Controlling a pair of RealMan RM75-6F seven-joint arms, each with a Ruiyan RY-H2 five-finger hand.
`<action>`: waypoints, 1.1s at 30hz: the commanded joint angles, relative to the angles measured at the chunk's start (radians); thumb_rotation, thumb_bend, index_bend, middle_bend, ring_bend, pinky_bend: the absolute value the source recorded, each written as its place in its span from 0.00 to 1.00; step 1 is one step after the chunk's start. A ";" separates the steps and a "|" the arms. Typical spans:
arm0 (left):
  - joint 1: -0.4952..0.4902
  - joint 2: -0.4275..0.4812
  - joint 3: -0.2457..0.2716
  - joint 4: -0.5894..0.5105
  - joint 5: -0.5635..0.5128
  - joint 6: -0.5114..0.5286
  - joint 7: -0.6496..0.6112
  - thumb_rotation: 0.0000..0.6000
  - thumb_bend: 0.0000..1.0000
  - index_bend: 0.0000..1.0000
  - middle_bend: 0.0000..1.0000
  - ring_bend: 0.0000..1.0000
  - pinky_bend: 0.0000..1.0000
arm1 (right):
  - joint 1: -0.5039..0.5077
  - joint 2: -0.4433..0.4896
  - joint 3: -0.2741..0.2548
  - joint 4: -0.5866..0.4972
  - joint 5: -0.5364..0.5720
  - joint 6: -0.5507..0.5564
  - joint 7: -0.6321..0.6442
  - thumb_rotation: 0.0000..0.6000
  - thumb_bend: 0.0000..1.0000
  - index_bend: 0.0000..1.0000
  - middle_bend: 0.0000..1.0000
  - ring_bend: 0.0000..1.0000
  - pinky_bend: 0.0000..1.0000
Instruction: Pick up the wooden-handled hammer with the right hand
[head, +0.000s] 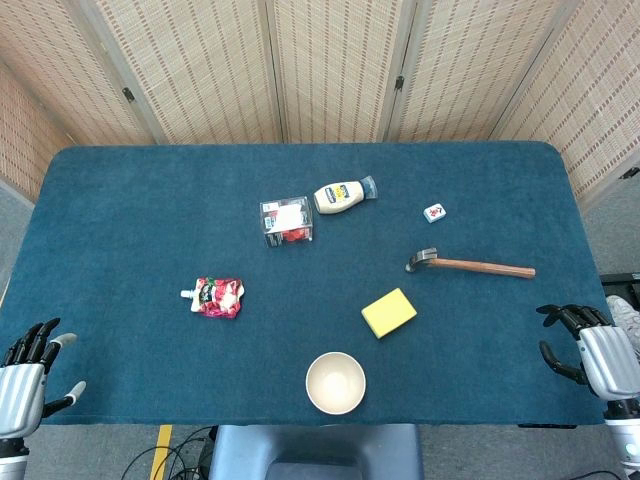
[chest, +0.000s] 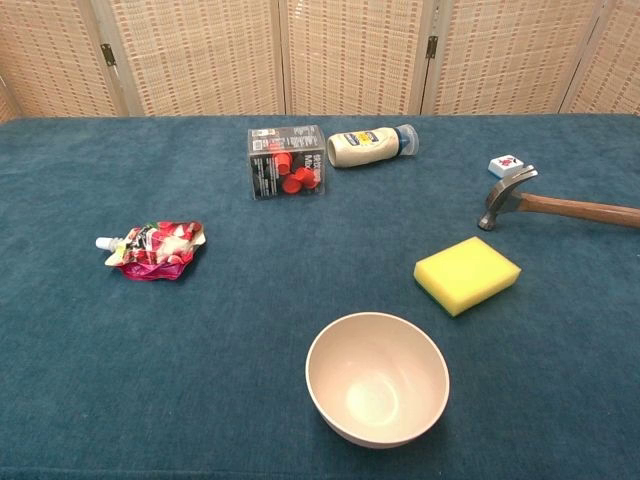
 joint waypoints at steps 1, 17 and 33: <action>-0.002 0.001 0.000 -0.003 -0.006 -0.008 0.003 1.00 0.20 0.29 0.13 0.12 0.21 | 0.001 0.000 -0.001 0.000 -0.001 -0.001 -0.001 1.00 0.30 0.33 0.46 0.32 0.30; -0.004 0.006 0.004 -0.014 -0.012 -0.019 0.008 1.00 0.20 0.29 0.13 0.12 0.21 | 0.068 0.015 0.013 -0.019 -0.010 -0.083 -0.043 1.00 0.30 0.33 0.45 0.32 0.30; 0.013 0.001 0.011 0.012 -0.038 -0.021 -0.008 1.00 0.20 0.29 0.13 0.12 0.21 | 0.336 -0.083 0.120 0.053 0.145 -0.446 -0.170 1.00 0.29 0.22 0.28 0.14 0.24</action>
